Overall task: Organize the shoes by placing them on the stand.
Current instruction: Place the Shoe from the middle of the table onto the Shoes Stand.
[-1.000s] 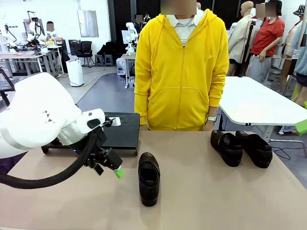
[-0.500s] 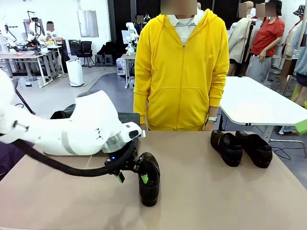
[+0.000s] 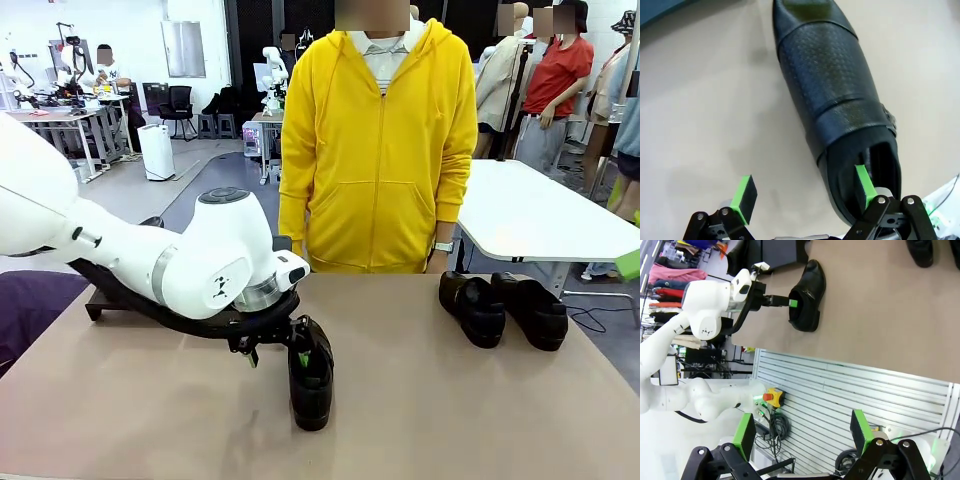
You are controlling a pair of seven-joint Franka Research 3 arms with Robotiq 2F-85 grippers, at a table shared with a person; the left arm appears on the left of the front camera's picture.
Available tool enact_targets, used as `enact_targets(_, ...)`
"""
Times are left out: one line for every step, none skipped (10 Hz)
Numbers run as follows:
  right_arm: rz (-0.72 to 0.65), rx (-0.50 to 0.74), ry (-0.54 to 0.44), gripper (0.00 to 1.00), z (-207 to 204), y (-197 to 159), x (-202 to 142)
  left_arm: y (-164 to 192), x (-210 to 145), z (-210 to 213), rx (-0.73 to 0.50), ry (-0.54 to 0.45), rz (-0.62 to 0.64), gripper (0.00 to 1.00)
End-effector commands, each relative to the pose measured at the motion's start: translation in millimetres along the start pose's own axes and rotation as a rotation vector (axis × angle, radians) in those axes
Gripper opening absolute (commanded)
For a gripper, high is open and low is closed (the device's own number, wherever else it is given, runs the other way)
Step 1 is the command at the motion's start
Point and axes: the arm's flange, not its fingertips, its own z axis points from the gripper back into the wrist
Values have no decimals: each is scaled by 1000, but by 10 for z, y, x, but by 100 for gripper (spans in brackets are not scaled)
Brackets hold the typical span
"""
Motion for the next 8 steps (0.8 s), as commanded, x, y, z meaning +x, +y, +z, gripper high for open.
enact_targets(21,20,-2,100,5,8,1,-82,51,-103,41,-16,31,100)
enact_targets(21,20,-2,100,5,8,1,-71,53,-109,35,-25,32,100)
enact_targets(21,20,-2,100,5,8,1,-83,52,-115,57,-54,33,100)
enact_targets(21,20,-2,100,5,8,1,-87,49,-116,71,-93,33,92)
enact_targets(21,20,-2,100,5,8,1,-79,44,-127,84,-107,32,36)
enact_targets(21,20,-2,100,5,8,1,-75,45,-134,89,-105,34,0)
enact_targets(21,20,-2,100,5,8,1,-73,33,-127,89,-118,36,0)
enact_targets(21,20,-2,100,5,8,1,-75,28,-125,86,-122,31,0)
